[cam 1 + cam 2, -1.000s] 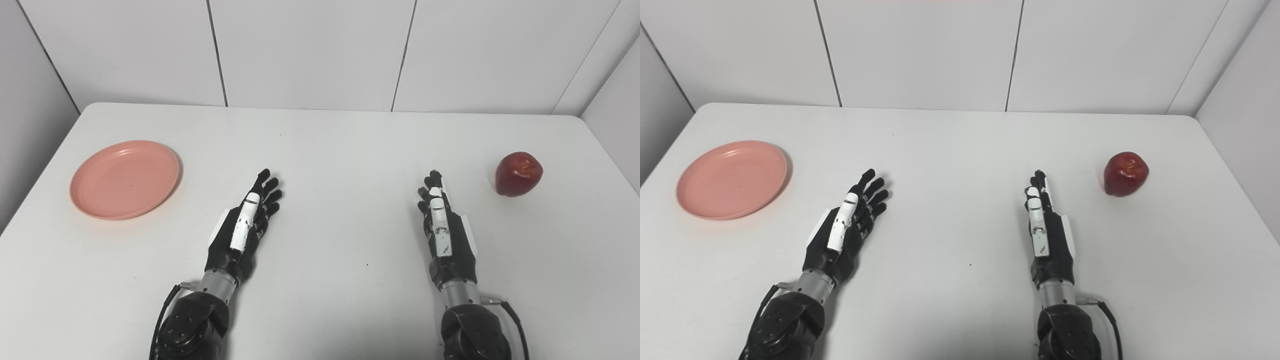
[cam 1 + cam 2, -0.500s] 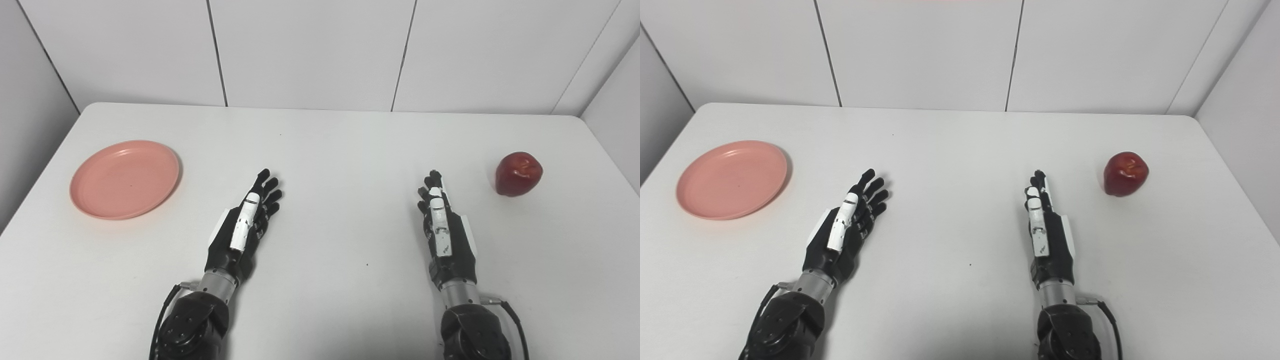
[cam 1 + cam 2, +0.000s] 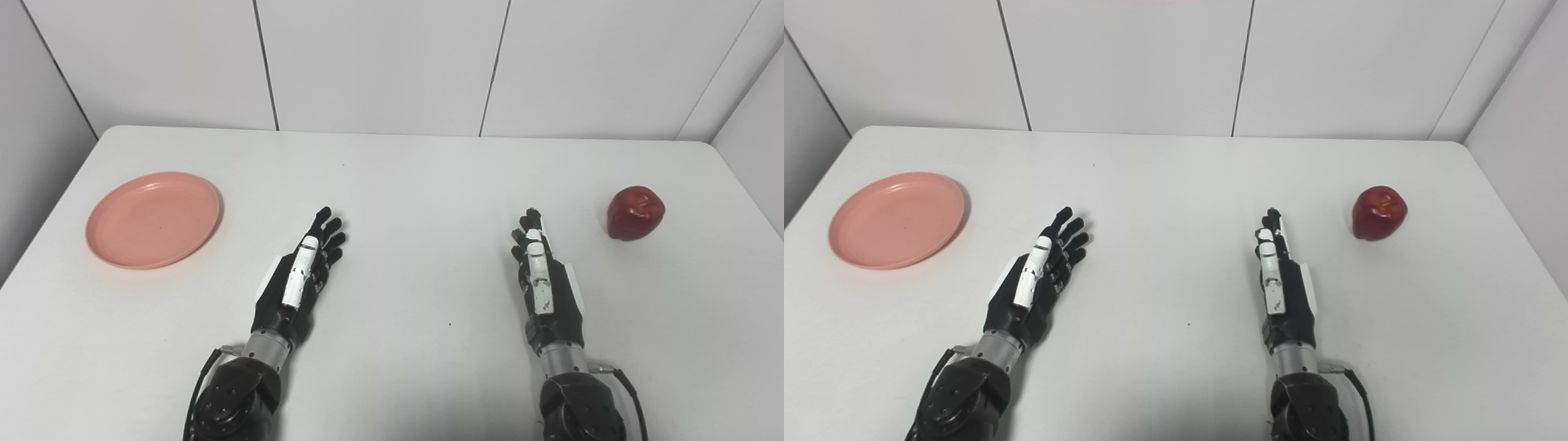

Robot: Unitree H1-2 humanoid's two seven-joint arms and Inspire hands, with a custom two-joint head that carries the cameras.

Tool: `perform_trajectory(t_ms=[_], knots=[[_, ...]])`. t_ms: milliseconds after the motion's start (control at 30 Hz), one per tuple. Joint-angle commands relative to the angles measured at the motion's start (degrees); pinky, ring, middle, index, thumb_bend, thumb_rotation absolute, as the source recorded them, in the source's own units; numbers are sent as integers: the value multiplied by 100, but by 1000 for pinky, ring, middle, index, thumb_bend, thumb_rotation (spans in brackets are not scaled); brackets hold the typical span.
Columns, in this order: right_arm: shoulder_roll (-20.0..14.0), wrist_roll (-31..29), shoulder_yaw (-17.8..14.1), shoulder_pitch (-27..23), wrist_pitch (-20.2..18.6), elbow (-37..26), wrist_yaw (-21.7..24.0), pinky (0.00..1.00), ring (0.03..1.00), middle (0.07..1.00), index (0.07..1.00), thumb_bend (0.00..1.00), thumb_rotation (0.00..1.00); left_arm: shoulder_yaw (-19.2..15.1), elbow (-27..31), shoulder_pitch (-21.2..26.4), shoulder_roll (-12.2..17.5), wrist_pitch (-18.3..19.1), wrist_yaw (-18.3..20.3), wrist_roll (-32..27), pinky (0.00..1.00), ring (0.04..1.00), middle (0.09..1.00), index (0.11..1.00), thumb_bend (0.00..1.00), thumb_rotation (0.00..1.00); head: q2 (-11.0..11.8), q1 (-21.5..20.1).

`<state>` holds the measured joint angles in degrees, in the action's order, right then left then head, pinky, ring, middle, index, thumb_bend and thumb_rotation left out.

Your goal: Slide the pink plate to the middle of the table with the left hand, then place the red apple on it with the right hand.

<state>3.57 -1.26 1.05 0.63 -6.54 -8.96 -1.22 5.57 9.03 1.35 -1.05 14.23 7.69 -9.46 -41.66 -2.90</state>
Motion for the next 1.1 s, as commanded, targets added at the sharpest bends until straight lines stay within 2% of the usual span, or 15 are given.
perform_trajectory(t_ms=[0,300,600,933,1067], knots=[[17,10,15,-159,312,-183,9,1000,982,998,1000,269,1000,29,88,184,-61,-153,15,29,987,959,974,962,399,1000,-1,3],[-46,-93,-31,-129,245,-204,63,1000,981,997,1000,260,1000,77,-4,173,-140,-254,14,50,975,956,971,956,397,1000,191,457],[-240,-304,-130,-66,479,-97,175,1000,976,991,1000,251,1000,176,-132,142,-365,-316,-88,165,979,957,973,960,431,1000,546,1171],[-433,-571,-211,-63,909,164,352,1000,977,992,1000,205,1000,322,-354,145,-497,-558,-122,291,997,965,980,973,391,1000,899,1775],[-438,-695,-247,-63,932,192,399,1000,982,995,1000,186,1000,364,-458,156,-507,-691,-118,295,997,971,985,977,383,1000,987,1937]])
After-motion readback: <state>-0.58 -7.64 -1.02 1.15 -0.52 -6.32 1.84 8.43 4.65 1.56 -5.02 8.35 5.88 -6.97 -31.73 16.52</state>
